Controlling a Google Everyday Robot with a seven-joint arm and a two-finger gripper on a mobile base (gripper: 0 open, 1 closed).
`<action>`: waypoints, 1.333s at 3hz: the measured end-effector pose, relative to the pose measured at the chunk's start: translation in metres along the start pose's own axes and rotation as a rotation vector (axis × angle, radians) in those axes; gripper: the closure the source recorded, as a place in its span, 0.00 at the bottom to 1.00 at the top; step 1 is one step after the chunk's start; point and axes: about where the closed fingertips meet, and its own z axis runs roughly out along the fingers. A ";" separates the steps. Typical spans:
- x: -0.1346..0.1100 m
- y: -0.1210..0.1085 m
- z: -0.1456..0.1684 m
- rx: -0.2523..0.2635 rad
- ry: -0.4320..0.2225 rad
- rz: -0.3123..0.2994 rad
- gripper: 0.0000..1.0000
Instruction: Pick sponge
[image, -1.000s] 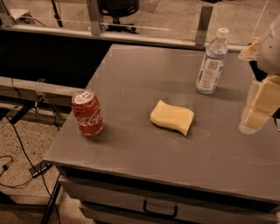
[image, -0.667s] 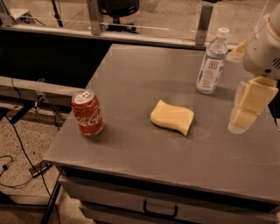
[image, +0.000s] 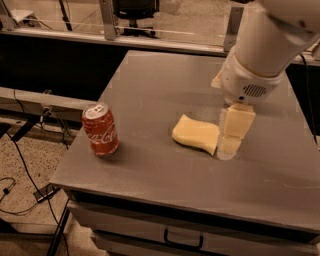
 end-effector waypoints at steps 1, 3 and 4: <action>-0.014 -0.002 0.031 -0.037 0.001 -0.009 0.00; -0.025 -0.004 0.086 -0.099 0.000 0.006 0.18; -0.020 -0.005 0.102 -0.117 0.013 0.029 0.41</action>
Offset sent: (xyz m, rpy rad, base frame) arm 0.0237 0.0470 -0.0871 0.0157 0.1092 0.0269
